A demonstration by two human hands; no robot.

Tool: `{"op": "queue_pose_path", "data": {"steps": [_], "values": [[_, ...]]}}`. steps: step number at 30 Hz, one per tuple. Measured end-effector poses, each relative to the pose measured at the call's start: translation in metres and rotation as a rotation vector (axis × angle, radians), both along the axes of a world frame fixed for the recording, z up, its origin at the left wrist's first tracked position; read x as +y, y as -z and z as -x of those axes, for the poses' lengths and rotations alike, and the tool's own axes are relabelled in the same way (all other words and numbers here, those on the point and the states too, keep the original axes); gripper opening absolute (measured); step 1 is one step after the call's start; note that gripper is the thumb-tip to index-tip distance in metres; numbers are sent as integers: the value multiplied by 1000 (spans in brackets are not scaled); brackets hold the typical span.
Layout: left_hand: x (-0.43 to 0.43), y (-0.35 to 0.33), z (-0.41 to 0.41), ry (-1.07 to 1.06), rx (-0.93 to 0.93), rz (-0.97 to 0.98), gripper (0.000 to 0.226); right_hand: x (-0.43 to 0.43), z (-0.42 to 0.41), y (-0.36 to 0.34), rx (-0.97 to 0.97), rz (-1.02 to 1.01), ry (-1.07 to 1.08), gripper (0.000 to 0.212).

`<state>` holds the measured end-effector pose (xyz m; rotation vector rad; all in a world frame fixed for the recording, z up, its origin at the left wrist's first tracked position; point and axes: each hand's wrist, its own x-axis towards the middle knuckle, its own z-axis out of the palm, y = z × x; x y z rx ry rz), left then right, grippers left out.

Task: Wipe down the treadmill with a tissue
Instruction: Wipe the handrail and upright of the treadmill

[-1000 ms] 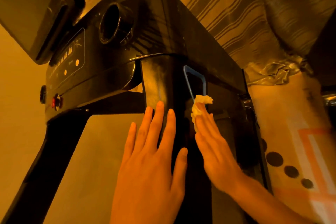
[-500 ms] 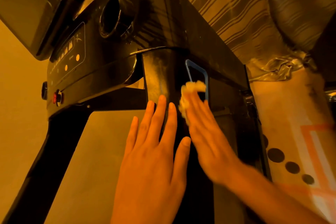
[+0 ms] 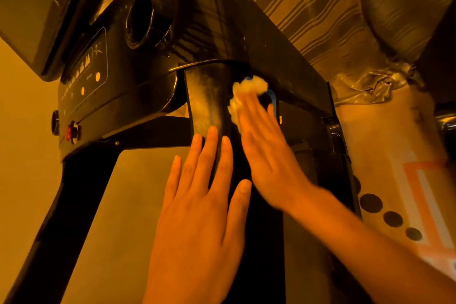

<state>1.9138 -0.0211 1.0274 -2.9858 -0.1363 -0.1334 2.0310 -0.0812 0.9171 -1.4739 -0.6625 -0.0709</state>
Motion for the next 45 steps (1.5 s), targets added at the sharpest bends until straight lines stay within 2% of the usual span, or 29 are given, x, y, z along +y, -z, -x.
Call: {"op": "queue_pose_path", "data": {"steps": [3,7,9,16,18,21,23,25,28,30,34,36,38,40,42,45], "values": [[1,0,0,-5,13,-10,62,3,-16,-10,-36,3,-6,66],[5,3,-1,25,17,-42,62,-14,72,32,42,-70,-37,61],[7,4,-1,35,10,-51,62,-19,91,44,90,-52,-15,64],[6,4,0,27,5,-69,62,6,-30,0,236,133,-3,69],[6,4,0,30,9,-75,62,5,-8,11,257,70,-17,63],[9,5,-1,51,9,-80,63,-7,66,43,208,-12,23,65],[9,4,-1,51,10,-74,64,-12,77,52,215,-28,14,64],[7,4,-2,42,10,-73,65,-10,43,37,252,-24,-15,64],[4,3,-1,21,13,-86,66,1,-33,18,253,130,-49,47],[4,3,-2,19,15,-99,66,5,-49,20,240,195,-26,52],[5,5,-1,35,-4,-126,67,-10,47,35,296,-24,-46,60],[6,6,-2,40,-2,-124,68,-15,85,41,242,-70,-37,62],[5,5,-1,37,11,-122,69,-13,65,37,291,-30,-34,64],[4,3,0,24,22,-130,70,-5,16,34,308,93,-35,64],[3,2,0,14,32,-128,70,-4,-26,25,308,160,-33,57],[4,3,0,12,33,-117,70,-6,-19,25,308,95,-28,52]]}}
